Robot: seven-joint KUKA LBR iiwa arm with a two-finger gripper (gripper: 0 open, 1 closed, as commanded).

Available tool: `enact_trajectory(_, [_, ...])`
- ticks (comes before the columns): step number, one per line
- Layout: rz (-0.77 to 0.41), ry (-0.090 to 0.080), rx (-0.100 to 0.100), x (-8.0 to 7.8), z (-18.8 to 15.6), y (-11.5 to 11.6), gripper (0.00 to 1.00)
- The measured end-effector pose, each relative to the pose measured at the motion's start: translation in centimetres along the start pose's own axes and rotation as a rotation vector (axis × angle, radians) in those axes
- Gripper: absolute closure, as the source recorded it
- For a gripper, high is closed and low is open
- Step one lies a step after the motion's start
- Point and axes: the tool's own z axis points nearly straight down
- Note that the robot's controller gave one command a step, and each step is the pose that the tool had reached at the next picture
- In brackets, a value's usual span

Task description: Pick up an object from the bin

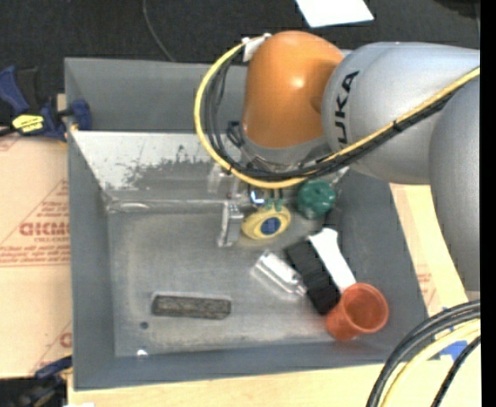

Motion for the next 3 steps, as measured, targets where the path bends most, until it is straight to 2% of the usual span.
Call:
enact_trajectory(1, [0.003, -0.008, -0.001, -0.2, -0.5, 0.0, 0.00])
enact_trajectory(2, [-0.148, -0.012, 0.000, 5.2, 11.7, 2.4, 0.00])
enact_trajectory(3, [-0.131, -0.018, -0.003, 12.7, 6.1, 4.5, 0.00])
